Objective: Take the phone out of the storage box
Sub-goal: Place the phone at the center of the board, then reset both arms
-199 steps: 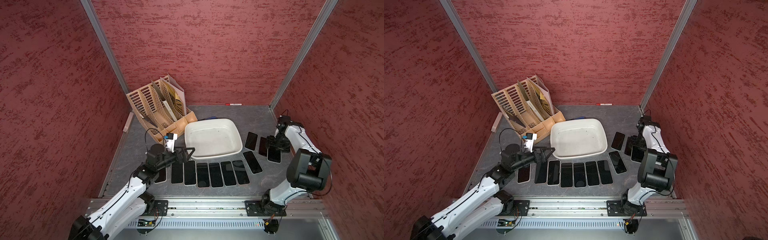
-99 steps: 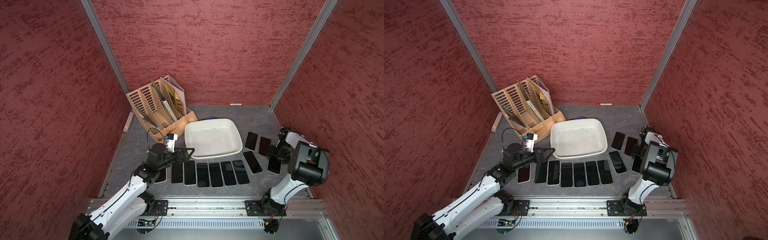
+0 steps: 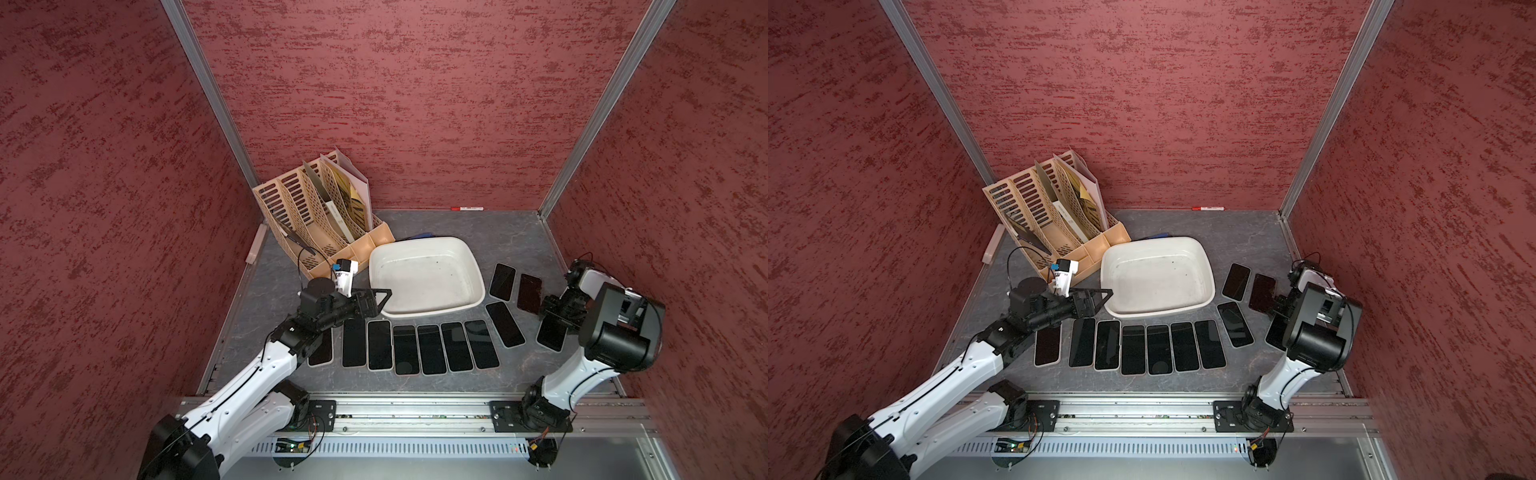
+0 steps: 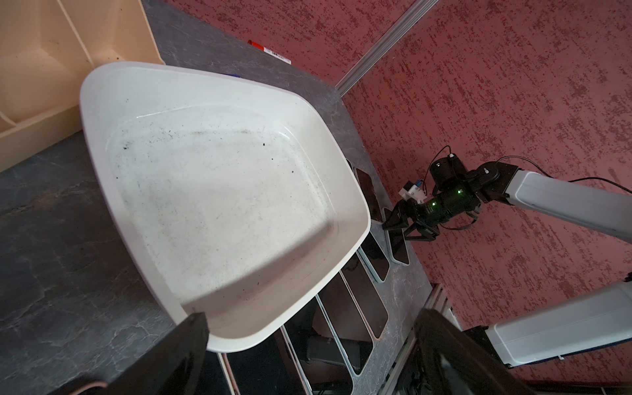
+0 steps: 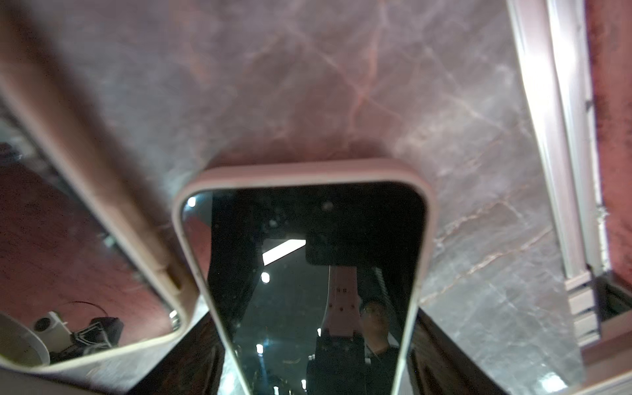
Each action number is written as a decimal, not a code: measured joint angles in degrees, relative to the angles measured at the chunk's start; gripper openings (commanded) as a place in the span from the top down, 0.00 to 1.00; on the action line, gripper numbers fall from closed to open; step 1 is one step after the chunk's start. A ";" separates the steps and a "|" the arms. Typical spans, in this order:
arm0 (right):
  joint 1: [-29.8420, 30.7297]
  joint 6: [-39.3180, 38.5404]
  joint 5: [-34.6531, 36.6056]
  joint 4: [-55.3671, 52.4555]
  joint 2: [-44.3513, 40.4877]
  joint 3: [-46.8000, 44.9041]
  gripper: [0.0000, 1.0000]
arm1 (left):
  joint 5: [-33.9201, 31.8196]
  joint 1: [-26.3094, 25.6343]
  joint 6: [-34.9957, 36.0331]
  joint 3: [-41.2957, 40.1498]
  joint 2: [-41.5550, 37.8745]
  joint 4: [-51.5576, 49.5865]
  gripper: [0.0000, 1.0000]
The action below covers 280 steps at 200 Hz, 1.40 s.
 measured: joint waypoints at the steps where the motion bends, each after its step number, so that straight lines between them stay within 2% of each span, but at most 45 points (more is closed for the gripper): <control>1: -0.04 -0.02 -0.02 0.02 0.00 0.00 0.26 | 0.00 0.00 0.02 0.07 0.00 0.00 0.00; 27: -0.24 0.28 -0.87 0.35 0.04 -0.09 0.20 | -0.02 0.00 0.11 0.76 -0.02 -0.94 0.00; 57: -0.33 0.92 -1.77 0.63 -0.31 -0.33 0.02 | -0.09 0.00 0.11 0.81 -0.11 -1.77 0.00; 90: -0.37 1.49 -3.85 1.16 -5.53 -0.24 0.02 | -0.92 0.04 0.17 0.81 -1.60 -3.30 0.00; 130: 0.20 3.65 -8.13 3.04 -18.29 1.03 0.02 | -3.23 0.31 0.76 0.81 -3.45 -5.01 0.00; 166: 4.83 4.24 -13.40 7.89 -28.46 0.33 0.02 | -8.28 0.92 1.92 0.81 -3.89 -6.60 0.00; 202: 11.69 2.47 -19.74 18.05 -34.86 -8.81 0.02 | -16.22 2.80 3.89 0.94 -3.87 -9.53 0.00; 243: 13.07 -0.20 -24.52 30.51 -39.12 -20.48 0.01 | -22.75 6.38 7.67 2.93 -5.05 -14.23 0.00; 280: 13.84 -0.79 -25.42 46.80 -39.63 -29.59 0.01 | -28.09 11.37 10.47 0.87 -12.85 -17.70 0.00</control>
